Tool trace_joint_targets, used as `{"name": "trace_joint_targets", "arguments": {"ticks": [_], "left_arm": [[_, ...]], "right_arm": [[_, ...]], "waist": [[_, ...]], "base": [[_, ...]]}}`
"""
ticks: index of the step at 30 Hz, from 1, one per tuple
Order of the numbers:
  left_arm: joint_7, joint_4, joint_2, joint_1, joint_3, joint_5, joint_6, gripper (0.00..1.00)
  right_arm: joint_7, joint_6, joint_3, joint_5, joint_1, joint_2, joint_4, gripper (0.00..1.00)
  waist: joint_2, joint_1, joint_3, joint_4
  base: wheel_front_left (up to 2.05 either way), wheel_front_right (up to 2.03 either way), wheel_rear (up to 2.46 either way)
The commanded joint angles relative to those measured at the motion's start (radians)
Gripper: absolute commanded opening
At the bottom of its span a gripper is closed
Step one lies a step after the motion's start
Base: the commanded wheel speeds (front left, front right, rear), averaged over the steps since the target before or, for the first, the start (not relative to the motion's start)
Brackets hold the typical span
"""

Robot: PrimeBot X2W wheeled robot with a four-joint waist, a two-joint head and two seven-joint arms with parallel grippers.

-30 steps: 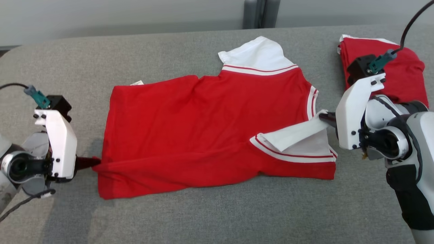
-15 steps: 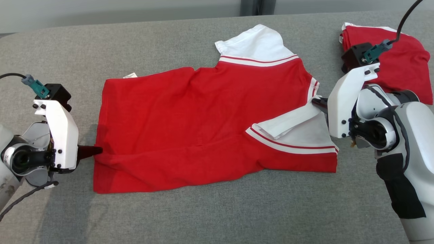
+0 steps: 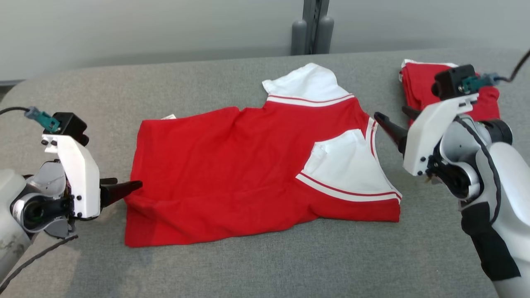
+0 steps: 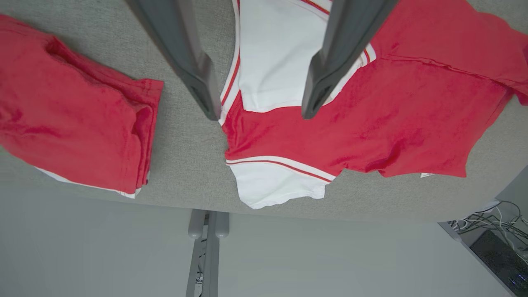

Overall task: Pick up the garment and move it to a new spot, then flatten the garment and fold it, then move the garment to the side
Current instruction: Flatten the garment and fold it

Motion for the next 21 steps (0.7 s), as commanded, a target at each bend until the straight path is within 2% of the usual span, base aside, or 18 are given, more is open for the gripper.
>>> {"name": "trace_joint_targets", "arguments": {"ticks": [1, 9, 11, 17, 21], "left_arm": [[-0.034, -0.012, 0.012, 0.021, 0.008, 0.006, -0.001, 1.00], [-0.398, -0.023, 0.052, 0.138, 0.021, 0.136, -0.001, 1.00], [-0.489, -0.024, 0.052, 0.176, 0.025, 0.161, 0.015, 1.00], [-0.751, -0.072, 0.028, 0.296, 0.063, 0.204, 0.136, 1.00], [-0.857, -0.118, 0.008, 0.370, 0.095, 0.234, 0.237, 1.00]], "right_arm": [[-0.040, 0.000, 0.003, 0.009, 0.031, -0.016, 0.010, 1.00], [-0.267, 0.000, -0.008, 0.030, 0.157, -0.032, -0.003, 1.00], [-0.335, 0.000, -0.023, 0.023, 0.194, -0.026, -0.005, 1.00], [-0.498, 0.000, -0.094, -0.017, 0.302, 0.004, -0.003, 1.00], [-0.552, 0.000, -0.136, -0.036, 0.370, 0.040, 0.005, 1.00]], "waist": [[-0.0001, 0.0000, -0.032, 0.001], [-0.0001, 0.0000, -0.127, -0.012], [-0.0001, 0.0000, -0.148, -0.013], [-0.0001, 0.0000, -0.176, -0.009], [-0.0001, 0.0000, -0.181, -0.007]], "base": [[0.00, 0.00, 0.00], [0.00, 0.00, 0.00], [0.00, 0.00, 0.00], [0.00, 0.00, 0.00], [0.00, 0.00, 0.00]]}}
